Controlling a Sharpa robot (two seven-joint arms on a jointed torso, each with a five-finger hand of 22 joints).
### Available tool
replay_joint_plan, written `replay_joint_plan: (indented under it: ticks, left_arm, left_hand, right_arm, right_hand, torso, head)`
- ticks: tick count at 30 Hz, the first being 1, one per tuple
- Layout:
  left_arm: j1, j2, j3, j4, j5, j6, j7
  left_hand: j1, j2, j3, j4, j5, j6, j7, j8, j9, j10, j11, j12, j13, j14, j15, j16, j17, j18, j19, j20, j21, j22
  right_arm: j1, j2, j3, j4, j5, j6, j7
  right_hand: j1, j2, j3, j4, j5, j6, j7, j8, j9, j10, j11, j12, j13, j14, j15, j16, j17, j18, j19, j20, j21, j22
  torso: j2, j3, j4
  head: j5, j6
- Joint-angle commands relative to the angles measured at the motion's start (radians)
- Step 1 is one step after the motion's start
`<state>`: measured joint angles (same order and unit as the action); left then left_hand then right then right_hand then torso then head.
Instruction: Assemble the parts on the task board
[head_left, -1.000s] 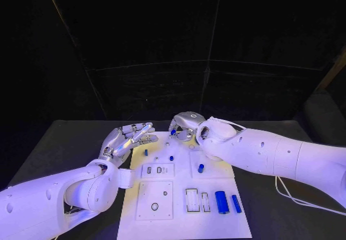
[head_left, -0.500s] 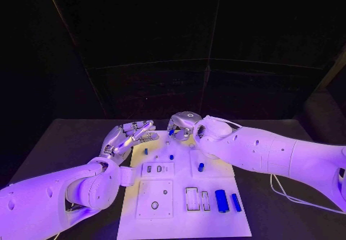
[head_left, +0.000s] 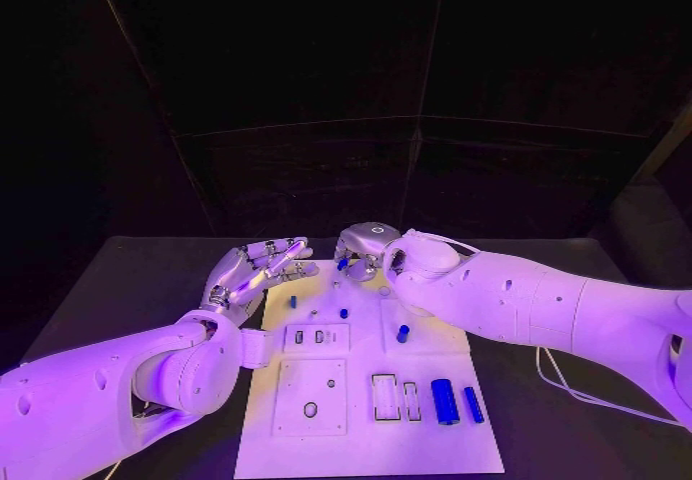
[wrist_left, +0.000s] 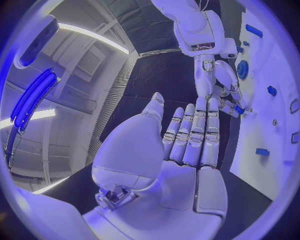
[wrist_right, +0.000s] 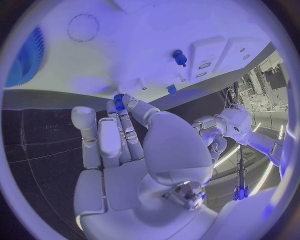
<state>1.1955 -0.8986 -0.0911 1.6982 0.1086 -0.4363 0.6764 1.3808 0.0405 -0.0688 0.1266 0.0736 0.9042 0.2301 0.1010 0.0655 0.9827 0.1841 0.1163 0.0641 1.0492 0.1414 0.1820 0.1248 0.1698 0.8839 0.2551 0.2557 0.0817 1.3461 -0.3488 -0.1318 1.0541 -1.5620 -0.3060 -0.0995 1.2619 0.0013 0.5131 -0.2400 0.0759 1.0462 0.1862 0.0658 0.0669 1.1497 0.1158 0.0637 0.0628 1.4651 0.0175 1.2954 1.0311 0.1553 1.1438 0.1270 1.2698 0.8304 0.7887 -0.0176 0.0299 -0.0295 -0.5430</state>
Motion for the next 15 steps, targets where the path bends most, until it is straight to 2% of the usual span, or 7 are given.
replay_joint_plan:
  ticks: [1,8,15]
  left_arm:
    - [0.003,0.000,0.001,0.002,-0.004,0.016,0.008]
    - [0.005,0.001,0.001,0.001,-0.004,0.018,0.006]
    - [0.006,0.001,0.001,0.001,-0.004,0.018,0.004]
  left_hand:
    - [-0.005,0.006,0.001,-0.005,-0.002,0.001,0.012,-0.005,-0.001,-0.002,0.006,-0.006,-0.001,0.005,0.001,-0.006,0.001,0.014,0.007,-0.002,-0.004,-0.002]
    - [-0.004,0.006,0.001,-0.006,-0.002,0.000,0.013,-0.006,-0.001,-0.003,0.006,-0.007,-0.001,0.005,0.001,-0.007,0.001,0.014,0.007,-0.002,-0.004,-0.002]
    - [-0.003,0.006,0.001,-0.007,-0.002,0.000,0.013,-0.007,-0.001,-0.003,0.006,-0.008,-0.001,0.005,0.001,-0.007,0.001,0.014,0.008,-0.001,-0.005,-0.002]
  right_arm:
    - [0.001,0.003,-0.001,-0.003,-0.021,0.009,-0.026]
    - [0.001,0.009,-0.001,-0.010,-0.022,0.008,-0.030]
    - [0.001,0.012,-0.001,-0.013,-0.023,0.022,-0.027]
  right_hand:
    - [0.002,-0.009,-0.001,0.007,-0.003,-0.008,0.000,-0.003,-0.001,-0.008,-0.002,-0.003,-0.001,0.016,0.008,0.004,-0.001,-0.016,-0.009,0.000,0.001,-0.002]
    - [0.000,-0.019,0.000,0.015,-0.003,-0.020,0.004,-0.004,-0.002,-0.026,0.002,-0.004,-0.002,0.014,0.012,0.002,-0.009,-0.014,-0.016,0.002,-0.004,-0.012]
    - [-0.004,-0.043,-0.005,0.030,-0.002,-0.059,0.012,-0.006,-0.003,-0.079,0.014,-0.004,-0.003,0.003,0.022,-0.019,-0.049,-0.006,-0.046,0.009,-0.029,-0.064]
  torso:
    - [0.001,-0.0005,-0.0007]
    - [0.001,-0.0008,-0.0002]
    - [0.001,-0.0009,-0.0010]
  head:
    - [0.000,-0.001]
    - [0.001,-0.002]
    - [0.002,-0.003]
